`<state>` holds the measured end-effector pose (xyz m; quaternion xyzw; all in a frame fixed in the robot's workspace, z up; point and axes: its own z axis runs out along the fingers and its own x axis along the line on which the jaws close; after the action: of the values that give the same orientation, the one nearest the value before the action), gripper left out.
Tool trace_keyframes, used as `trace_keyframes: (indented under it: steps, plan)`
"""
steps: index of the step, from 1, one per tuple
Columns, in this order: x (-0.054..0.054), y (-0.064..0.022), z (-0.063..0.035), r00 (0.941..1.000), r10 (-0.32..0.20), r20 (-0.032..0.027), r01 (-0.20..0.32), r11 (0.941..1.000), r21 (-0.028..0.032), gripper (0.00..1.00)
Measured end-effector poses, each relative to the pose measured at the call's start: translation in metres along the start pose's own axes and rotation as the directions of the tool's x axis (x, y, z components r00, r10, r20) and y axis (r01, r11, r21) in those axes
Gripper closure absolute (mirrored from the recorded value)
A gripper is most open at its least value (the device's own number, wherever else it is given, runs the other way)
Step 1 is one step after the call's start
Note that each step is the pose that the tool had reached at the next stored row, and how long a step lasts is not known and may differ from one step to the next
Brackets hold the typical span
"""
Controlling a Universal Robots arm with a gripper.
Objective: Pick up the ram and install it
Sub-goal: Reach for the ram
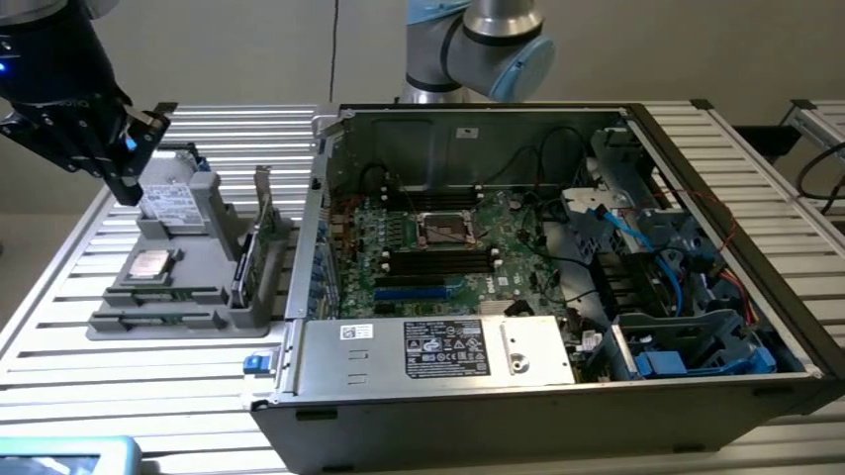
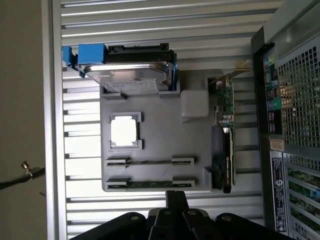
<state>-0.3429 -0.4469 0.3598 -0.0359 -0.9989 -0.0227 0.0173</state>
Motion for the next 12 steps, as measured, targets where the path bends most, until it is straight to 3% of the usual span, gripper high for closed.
trace_keyframes:
  steps: [12]
  plan:
    - [0.013,0.0008,0.0082,0.9999,-0.015,-0.0017,0.015,0.9999,0.0007,0.89]
